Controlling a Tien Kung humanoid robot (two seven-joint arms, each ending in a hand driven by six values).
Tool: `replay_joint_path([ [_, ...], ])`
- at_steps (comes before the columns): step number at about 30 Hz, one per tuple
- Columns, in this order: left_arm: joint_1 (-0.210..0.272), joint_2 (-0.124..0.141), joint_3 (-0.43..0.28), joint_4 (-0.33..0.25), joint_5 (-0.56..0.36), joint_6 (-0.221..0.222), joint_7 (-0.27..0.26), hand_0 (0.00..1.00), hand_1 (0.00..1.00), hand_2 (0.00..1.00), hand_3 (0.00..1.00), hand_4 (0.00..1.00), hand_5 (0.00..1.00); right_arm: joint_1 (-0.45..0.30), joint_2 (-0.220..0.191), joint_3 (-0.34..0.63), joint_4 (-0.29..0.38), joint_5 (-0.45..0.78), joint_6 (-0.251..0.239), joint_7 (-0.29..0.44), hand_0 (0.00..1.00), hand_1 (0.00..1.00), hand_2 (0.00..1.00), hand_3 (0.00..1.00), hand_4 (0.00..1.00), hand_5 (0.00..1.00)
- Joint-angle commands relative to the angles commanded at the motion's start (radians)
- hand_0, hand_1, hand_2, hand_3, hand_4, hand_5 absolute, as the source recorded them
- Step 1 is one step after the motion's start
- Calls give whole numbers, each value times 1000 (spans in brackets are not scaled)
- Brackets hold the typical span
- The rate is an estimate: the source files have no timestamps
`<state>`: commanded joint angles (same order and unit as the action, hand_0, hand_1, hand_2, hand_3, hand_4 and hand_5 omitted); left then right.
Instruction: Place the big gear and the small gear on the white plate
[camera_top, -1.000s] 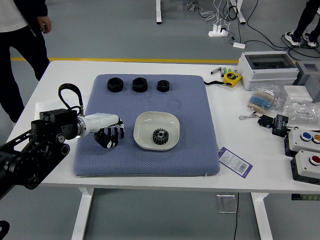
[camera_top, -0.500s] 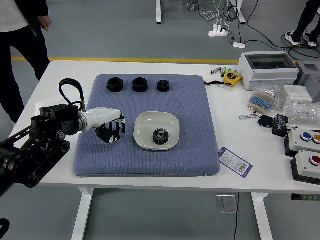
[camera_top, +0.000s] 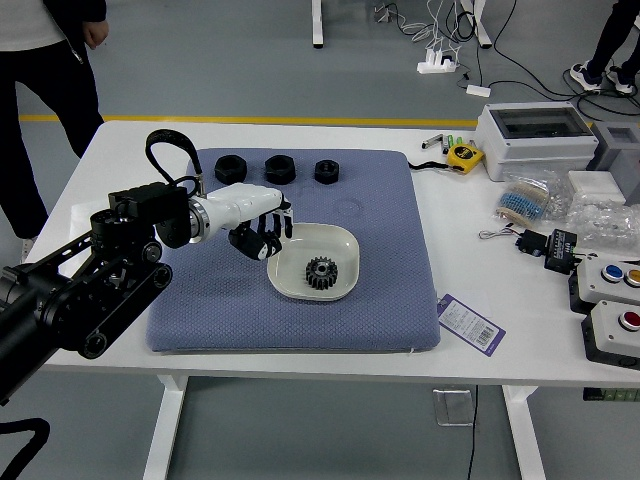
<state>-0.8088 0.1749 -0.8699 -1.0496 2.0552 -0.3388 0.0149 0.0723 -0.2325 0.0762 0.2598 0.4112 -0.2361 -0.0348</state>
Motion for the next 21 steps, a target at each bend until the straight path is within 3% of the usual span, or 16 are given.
replay_joint_path([
  [5, -27, -53, 47, 65, 13, 62, -6, 281, 425, 469, 554, 631, 2, 2, 0, 7, 1, -13, -3, -4, 680, 674, 746, 627, 822, 745],
  [14, -62, -122, 91, 185, 16, 119, 11, 311, 478, 522, 583, 609, 2, 14, -4, 13, 4, -27, -5, -8, 680, 674, 746, 627, 822, 744],
  [15, -67, -131, 92, 202, 18, 128, 14, 326, 490, 573, 601, 833, 100, 16, -5, 13, 5, -28, -5, -8, 680, 674, 746, 627, 822, 744],
  [20, -82, -158, 87, 259, 17, 164, 20, 326, 490, 573, 601, 833, 100, 22, -7, 14, 6, -34, -5, -9, 680, 674, 746, 627, 822, 744],
  [21, -84, -162, 84, 267, 18, 169, 23, 345, 511, 646, 627, 927, 158, 23, -8, 14, 6, -35, -5, -8, 679, 674, 746, 627, 822, 744],
])
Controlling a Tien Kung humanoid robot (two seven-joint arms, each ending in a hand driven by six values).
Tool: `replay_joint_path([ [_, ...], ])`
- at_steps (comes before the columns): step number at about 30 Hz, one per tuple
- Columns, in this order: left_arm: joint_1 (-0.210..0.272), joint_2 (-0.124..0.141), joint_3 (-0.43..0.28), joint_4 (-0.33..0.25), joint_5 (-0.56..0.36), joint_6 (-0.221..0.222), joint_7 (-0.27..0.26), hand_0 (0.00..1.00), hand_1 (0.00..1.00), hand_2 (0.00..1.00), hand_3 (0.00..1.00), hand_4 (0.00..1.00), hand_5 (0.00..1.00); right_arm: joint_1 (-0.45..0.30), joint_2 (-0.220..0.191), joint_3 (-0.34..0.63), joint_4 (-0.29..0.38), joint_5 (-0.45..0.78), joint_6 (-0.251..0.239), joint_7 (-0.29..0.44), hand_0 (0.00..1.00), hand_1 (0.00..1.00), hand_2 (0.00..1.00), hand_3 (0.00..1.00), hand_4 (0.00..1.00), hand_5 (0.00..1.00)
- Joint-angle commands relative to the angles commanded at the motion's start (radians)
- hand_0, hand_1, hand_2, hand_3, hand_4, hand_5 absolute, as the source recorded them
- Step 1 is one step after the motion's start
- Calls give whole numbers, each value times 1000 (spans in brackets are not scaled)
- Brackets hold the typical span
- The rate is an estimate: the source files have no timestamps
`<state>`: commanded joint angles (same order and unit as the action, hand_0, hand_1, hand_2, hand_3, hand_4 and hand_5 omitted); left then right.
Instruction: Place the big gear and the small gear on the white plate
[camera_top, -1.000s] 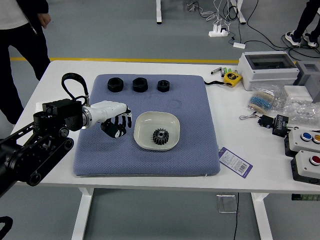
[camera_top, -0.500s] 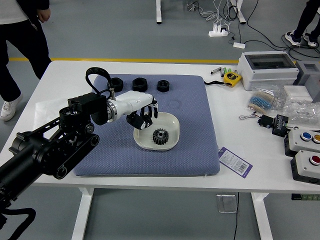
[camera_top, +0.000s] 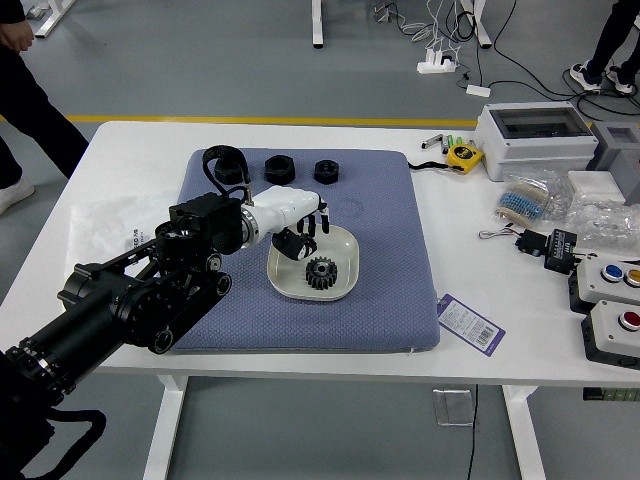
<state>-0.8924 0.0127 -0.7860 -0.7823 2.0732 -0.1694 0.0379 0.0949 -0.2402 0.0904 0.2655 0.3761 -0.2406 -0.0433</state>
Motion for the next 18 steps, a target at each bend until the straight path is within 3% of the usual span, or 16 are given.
replay_joint_path([
  [5, 0, -9, -7, 23, -18, 30, 9, 345, 511, 646, 627, 927, 158, 1, 0, -5, -1, 12, 0, 5, 679, 674, 746, 627, 822, 744],
  [6, 1, -10, -9, 25, -22, 37, 9, 412, 598, 759, 740, 998, 250, 1, 0, -7, -1, 14, 0, 6, 680, 674, 747, 627, 822, 743],
  [12, 11, -8, -30, 18, -28, 67, 4, 425, 619, 769, 768, 998, 270, 1, 0, -8, -1, 16, 1, 7, 680, 674, 747, 626, 822, 743],
  [18, 51, 1, -107, -18, -13, 91, -4, 427, 620, 765, 767, 998, 296, 0, 0, -9, -2, 18, 1, 8, 679, 674, 747, 625, 822, 743],
])
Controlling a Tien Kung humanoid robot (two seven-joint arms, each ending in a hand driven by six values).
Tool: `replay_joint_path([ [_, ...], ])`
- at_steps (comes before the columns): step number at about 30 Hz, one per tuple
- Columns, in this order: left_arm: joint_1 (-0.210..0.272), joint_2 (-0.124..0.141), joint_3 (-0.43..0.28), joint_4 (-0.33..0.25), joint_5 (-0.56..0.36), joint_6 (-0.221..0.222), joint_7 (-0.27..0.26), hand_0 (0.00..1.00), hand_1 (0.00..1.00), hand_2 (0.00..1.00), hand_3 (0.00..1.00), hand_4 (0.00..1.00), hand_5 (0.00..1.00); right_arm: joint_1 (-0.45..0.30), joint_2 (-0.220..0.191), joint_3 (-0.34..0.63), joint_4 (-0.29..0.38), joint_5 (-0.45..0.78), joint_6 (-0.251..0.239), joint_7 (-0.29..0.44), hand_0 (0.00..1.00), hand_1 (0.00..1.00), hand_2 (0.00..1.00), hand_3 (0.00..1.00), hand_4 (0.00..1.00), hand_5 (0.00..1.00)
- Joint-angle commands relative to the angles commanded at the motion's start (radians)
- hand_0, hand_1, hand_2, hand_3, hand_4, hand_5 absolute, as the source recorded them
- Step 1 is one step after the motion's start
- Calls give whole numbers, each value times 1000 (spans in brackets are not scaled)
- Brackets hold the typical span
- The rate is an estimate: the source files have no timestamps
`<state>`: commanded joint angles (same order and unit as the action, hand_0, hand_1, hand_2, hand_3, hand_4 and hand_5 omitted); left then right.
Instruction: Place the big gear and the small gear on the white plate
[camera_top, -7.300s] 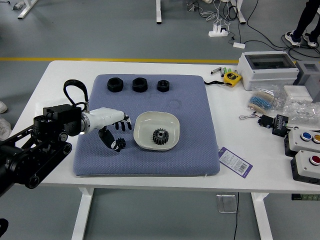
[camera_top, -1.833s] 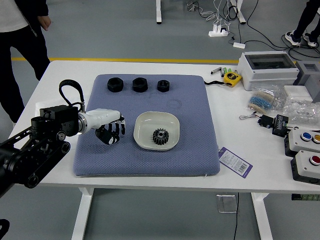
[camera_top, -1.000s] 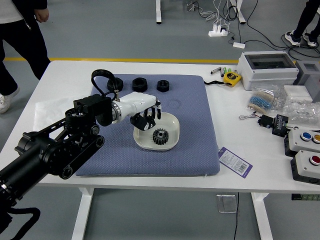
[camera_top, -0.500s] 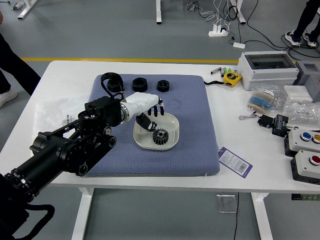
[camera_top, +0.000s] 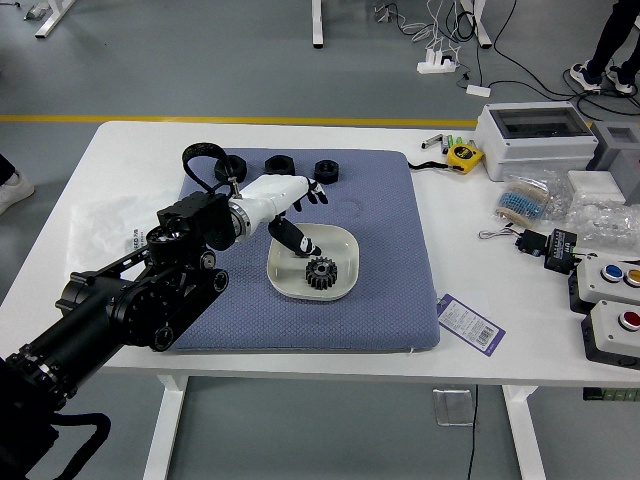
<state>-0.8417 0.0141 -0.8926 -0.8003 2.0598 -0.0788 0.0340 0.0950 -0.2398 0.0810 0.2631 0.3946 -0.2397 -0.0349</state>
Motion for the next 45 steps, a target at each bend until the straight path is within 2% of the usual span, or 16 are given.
replay_joint_path([
  [4, 72, -3, -116, -53, 50, 19, -11, 427, 620, 765, 767, 998, 296, -2, 0, -2, -1, 1, 0, 1, 679, 674, 747, 625, 822, 743],
  [5, 100, -12, -155, -71, 64, 40, -21, 427, 620, 765, 767, 998, 296, -4, 1, -5, -1, 6, 0, 3, 679, 674, 747, 625, 822, 743],
  [6, 131, -14, -199, -87, 72, 63, -28, 394, 552, 662, 621, 909, 267, -5, 1, -7, -1, 9, 1, 4, 679, 674, 747, 625, 822, 742],
  [9, 227, -14, -322, -152, 75, 142, -51, 394, 552, 662, 621, 909, 267, -9, 2, -10, -2, 16, 2, 7, 679, 674, 747, 625, 822, 742],
  [15, 433, -14, -582, -326, -125, 292, -128, 370, 526, 597, 597, 823, 241, -13, 2, -8, -5, 15, 6, 11, 679, 674, 747, 624, 821, 742],
  [17, 481, -14, -659, -376, -203, 292, -147, 370, 526, 597, 597, 823, 241, -15, 2, -9, -6, 16, 7, 12, 679, 674, 747, 624, 821, 742],
  [20, 564, -14, -775, -463, -333, 240, -167, 405, 530, 605, 600, 813, 255, -19, 4, -12, -7, 21, 8, 14, 679, 674, 747, 623, 821, 744],
  [23, 623, -14, -844, -533, -463, 166, -130, 405, 530, 605, 600, 813, 255, -25, 5, -12, -7, 27, 7, 16, 679, 674, 747, 623, 821, 744],
  [24, 630, -14, -849, -542, -496, 155, -126, 510, 581, 689, 635, 876, 414, -26, 6, -12, -7, 27, 7, 16, 674, 673, 745, 621, 819, 743],
  [29, 698, 37, -827, -594, -705, 30, -41, 510, 581, 689, 635, 876, 414, -32, 7, -14, -8, 33, 7, 18, 674, 673, 745, 621, 819, 743],
  [30, 708, 47, -818, -602, -744, 16, -28, 600, 639, 748, 746, 905, 558, -33, 7, -14, -8, 32, 7, 18, 676, 669, 746, 620, 819, 744],
  [35, 768, 94, -736, -661, -958, -54, 86, 600, 639, 748, 746, 905, 558, -39, 9, -13, -9, 30, 7, 17, 676, 669, 746, 620, 819, 744],
  [36, 777, 97, -720, -677, -1010, -61, 98, 739, 792, 897, 876, 919, 796, -39, 9, -10, -9, 25, 6, 15, 673, 668, 742, 620, 818, 744],
  [41, 786, 90, -681, -701, -1210, -64, 89, 739, 792, 897, 876, 919, 796, -41, 10, -4, -9, 12, 3, 12, 673, 668, 742, 620, 818, 744],
  [42, 786, 90, -674, -698, -1249, -67, 82, 828, 882, 972, 914, 917, 947, -41, 10, -2, -9, 8, 3, 11, 674, 667, 742, 619, 817, 743],
  [45, 791, 93, -651, -693, -1357, -65, 41, 828, 882, 972, 914, 917, 947, -42, 9, 2, -9, 0, 1, 9, 674, 667, 742, 619, 817, 743],
])
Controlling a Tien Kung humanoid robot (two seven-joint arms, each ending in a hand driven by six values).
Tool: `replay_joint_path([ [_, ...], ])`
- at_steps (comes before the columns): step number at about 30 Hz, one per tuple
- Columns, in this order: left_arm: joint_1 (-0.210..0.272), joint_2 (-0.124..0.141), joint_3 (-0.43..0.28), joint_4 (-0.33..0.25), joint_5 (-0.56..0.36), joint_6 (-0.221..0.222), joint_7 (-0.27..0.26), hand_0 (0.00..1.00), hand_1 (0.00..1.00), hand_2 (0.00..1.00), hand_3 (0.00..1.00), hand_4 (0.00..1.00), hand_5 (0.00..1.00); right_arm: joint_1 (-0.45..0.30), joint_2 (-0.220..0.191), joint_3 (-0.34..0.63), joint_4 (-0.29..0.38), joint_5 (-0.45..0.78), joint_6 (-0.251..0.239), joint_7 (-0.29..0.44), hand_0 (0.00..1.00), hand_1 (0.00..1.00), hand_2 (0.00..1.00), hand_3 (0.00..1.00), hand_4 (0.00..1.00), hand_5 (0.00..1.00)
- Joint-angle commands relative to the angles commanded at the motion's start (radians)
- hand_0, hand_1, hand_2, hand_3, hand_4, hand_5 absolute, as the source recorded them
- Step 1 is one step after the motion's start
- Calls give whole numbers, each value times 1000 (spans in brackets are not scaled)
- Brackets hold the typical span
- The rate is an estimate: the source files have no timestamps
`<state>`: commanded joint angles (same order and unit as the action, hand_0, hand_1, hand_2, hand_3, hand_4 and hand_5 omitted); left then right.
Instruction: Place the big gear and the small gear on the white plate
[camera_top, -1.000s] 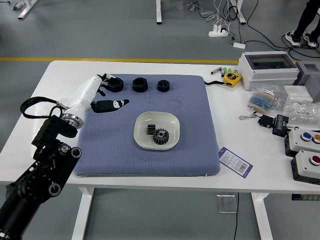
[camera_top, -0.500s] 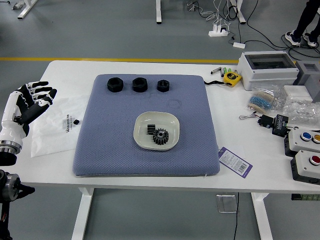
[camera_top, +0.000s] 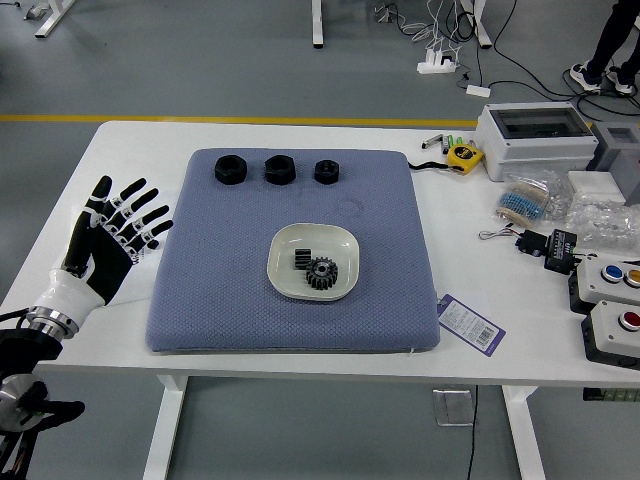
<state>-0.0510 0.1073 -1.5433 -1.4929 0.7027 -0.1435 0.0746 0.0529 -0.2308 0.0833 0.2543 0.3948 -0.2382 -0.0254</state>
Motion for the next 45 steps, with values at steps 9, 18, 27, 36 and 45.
replay_joint_path([
  [9, 9, -12, 54, -6, -19, -3, -64, 925, 947, 998, 965, 897, 998, -3, -1, 9, 1, -19, -2, -5, 674, 665, 740, 616, 813, 739],
  [18, -6, -17, 61, 8, 67, 47, -102, 926, 931, 993, 958, 914, 998, -6, 0, -5, 0, 8, 3, 2, 674, 664, 738, 614, 811, 738],
  [27, -22, -45, 37, -2, 385, 67, -142, 882, 909, 989, 933, 895, 998, -2, 2, -21, -1, 37, 8, 8, 673, 664, 738, 612, 810, 737],
  [36, -23, -54, 11, 15, 534, 22, -112, 873, 903, 990, 926, 900, 995, 3, 0, -24, -1, 40, 9, 9, 673, 663, 738, 611, 809, 736],
  [45, -15, -57, -14, 15, 538, 25, -109, 873, 905, 990, 929, 914, 969, 6, 1, -15, -3, 22, 7, 6, 673, 663, 737, 609, 806, 735],
])
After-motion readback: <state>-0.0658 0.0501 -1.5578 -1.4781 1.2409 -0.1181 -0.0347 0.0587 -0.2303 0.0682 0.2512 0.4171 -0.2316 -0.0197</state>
